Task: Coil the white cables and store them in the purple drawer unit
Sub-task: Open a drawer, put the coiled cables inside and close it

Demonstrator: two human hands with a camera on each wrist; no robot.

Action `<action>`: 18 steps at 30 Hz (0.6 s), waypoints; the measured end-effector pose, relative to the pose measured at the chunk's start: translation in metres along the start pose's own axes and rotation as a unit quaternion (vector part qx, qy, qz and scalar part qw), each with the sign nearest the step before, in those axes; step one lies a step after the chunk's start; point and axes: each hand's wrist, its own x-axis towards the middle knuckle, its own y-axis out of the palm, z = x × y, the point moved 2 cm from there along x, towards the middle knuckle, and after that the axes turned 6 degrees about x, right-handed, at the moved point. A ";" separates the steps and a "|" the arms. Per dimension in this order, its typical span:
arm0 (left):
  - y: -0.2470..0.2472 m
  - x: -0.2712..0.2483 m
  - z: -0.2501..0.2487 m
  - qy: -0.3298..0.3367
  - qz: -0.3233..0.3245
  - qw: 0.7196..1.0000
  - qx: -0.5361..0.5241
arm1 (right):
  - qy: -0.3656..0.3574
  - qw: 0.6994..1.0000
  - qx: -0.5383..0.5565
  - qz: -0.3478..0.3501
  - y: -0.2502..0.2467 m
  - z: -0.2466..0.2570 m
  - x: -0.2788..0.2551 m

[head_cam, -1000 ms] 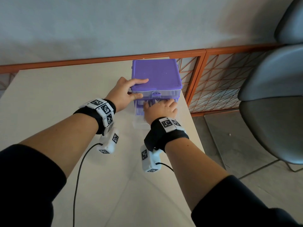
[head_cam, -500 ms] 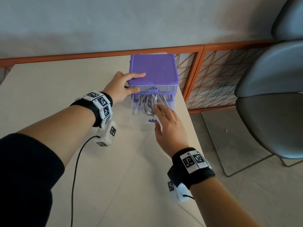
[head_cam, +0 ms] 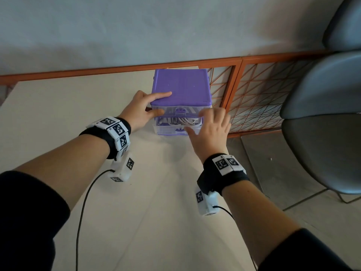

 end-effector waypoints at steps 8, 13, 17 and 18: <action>0.027 -0.019 0.014 -0.064 -0.077 0.980 -0.173 | 0.138 0.958 0.199 0.157 0.012 -0.036 0.004; 0.035 -0.015 0.018 -0.069 -0.089 0.985 -0.132 | 0.155 0.946 0.247 0.141 0.011 -0.039 0.007; 0.037 -0.016 0.016 -0.085 -0.150 0.978 -0.118 | 0.184 0.939 0.273 0.095 0.010 -0.038 0.012; 0.038 -0.016 0.016 -0.086 -0.166 0.976 -0.114 | 0.198 0.936 0.280 0.079 0.011 -0.039 0.014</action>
